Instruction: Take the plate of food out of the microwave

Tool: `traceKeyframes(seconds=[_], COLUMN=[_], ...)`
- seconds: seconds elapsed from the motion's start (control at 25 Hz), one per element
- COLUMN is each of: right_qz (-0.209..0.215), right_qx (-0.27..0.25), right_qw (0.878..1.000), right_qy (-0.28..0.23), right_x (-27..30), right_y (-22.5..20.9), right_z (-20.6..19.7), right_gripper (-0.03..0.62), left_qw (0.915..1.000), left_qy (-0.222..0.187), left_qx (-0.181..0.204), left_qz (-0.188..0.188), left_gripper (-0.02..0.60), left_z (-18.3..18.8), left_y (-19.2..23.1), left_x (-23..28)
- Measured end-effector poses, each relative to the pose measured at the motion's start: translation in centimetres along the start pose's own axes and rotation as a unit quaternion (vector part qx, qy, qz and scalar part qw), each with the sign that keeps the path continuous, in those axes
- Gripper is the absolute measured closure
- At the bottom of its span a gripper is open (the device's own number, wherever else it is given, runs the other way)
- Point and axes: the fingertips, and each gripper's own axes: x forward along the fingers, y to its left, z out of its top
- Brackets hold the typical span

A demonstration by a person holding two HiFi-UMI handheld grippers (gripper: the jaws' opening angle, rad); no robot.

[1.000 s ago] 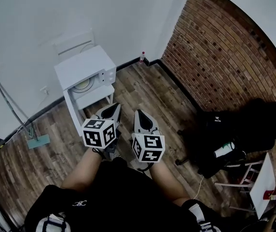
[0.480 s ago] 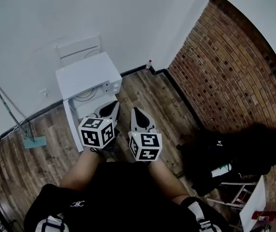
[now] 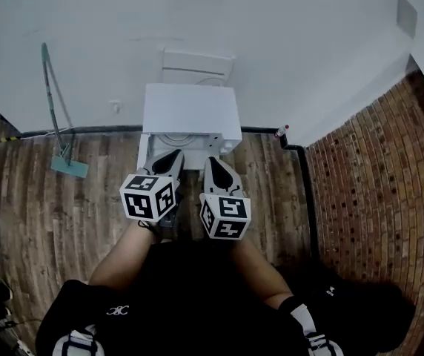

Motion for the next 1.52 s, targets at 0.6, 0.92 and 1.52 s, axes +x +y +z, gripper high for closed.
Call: traceKeyframes(seconds=[0.6, 0.92, 1.52], right_qz=[0.183, 0.228, 0.173], right_qx=[0.000, -0.025, -0.119], right_qw=[0.978, 0.961, 0.968], right_qy=[0.097, 0.156, 0.134], right_x=[10.9, 15.5, 32.7], right_y=[-1.4, -3.9, -7.0], right_z=[-5.5, -16.5, -33.6], right_gripper=[0.582, 0.535, 0.401], left_qw=[0.9663, 0.9465, 0.9440], left_qy=[-0.032, -0.036, -0.019], left_qx=[-0.114, -0.131, -0.174], left_qz=[0.229, 0.293, 0.280], left_gripper=[0.583, 0.583, 0.583], left_z=[-5.1, -11.8, -28.4], left_y=[6.4, 8.6, 18.8], left_x=[2.3, 3.9, 12.4])
